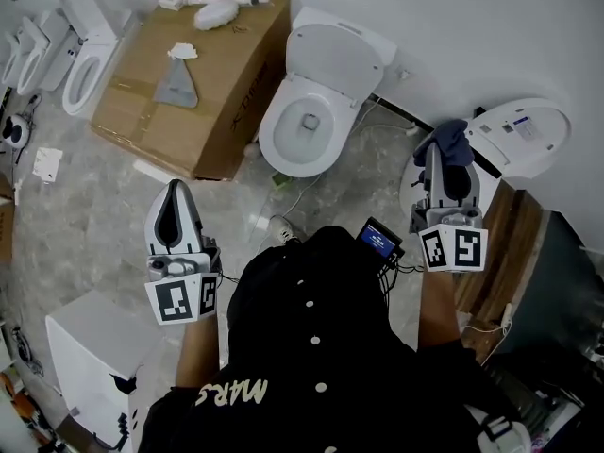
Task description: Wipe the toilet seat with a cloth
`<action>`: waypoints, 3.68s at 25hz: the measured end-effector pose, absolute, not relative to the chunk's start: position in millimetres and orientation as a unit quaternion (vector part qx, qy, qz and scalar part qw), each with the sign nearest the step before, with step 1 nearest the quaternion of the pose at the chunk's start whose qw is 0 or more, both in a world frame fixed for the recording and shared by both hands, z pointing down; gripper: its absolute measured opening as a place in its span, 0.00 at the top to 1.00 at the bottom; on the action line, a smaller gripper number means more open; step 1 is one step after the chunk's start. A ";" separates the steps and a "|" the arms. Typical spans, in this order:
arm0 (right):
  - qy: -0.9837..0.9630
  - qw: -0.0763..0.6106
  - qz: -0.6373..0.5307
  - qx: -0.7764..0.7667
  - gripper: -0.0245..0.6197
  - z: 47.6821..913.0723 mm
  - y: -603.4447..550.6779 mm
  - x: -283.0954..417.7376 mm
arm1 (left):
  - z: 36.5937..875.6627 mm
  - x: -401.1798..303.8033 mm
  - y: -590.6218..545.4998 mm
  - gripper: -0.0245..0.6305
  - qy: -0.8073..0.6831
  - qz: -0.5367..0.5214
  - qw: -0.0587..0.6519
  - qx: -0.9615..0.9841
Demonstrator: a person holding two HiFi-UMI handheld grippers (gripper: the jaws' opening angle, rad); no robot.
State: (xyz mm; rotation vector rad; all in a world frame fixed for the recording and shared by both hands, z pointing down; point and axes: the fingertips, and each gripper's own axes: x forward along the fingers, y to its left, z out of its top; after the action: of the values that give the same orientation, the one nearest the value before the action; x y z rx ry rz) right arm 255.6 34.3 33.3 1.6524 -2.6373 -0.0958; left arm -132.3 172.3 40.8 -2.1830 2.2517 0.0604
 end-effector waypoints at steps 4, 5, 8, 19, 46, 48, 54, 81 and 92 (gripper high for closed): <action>-0.851 0.036 -0.042 0.522 0.82 38.1 19.5 244.8 | 52.9 -142.2 156.9 0.95 0.712 0.010 -0.016 -0.702; -0.852 0.043 -0.042 0.519 0.82 42.2 13.5 243.0 | 56.8 -141.9 152.2 0.95 0.711 0.008 -0.021 -0.703; -0.861 0.060 -0.046 0.503 0.82 59.4 -8.1 238.2 | 66.2 -137.3 136.7 0.95 0.714 0.001 -0.027 -0.700; -0.895 0.104 -0.026 0.433 0.82 133.9 -97.9 219.3 | 73.4 -117.1 80.6 0.95 0.715 -0.040 -0.039 -0.697; -0.903 0.354 -0.162 0.184 0.82 443.9 -193.7 93.3 | 234.6 -76.1 31.5 0.95 0.705 -0.082 -0.175 -0.682; -0.895 0.370 -0.183 0.170 0.82 467.2 -197.6 87.9 | 245.0 -74.3 32.2 0.95 0.706 -0.079 -0.185 -0.679; -0.865 0.425 -0.240 0.115 0.82 541.1 -205.3 68.0 | 278.7 -75.7 34.3 0.95 0.710 -0.078 -0.209 -0.668; -0.702 0.618 -0.342 -0.093 0.82 749.9 -244.4 40.7 | 342.9 -111.8 40.6 0.95 0.729 -0.069 -0.279 -0.622; -0.693 0.624 -0.345 -0.106 0.83 751.2 -244.1 51.7 | 344.5 -105.8 36.7 0.95 0.719 -0.069 -0.276 -0.634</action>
State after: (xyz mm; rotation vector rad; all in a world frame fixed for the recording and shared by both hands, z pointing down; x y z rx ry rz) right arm 51.7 -244.1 751.2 -0.2430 -1.5898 -0.7922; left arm -105.8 36.7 344.5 -2.4424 2.7688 -0.2654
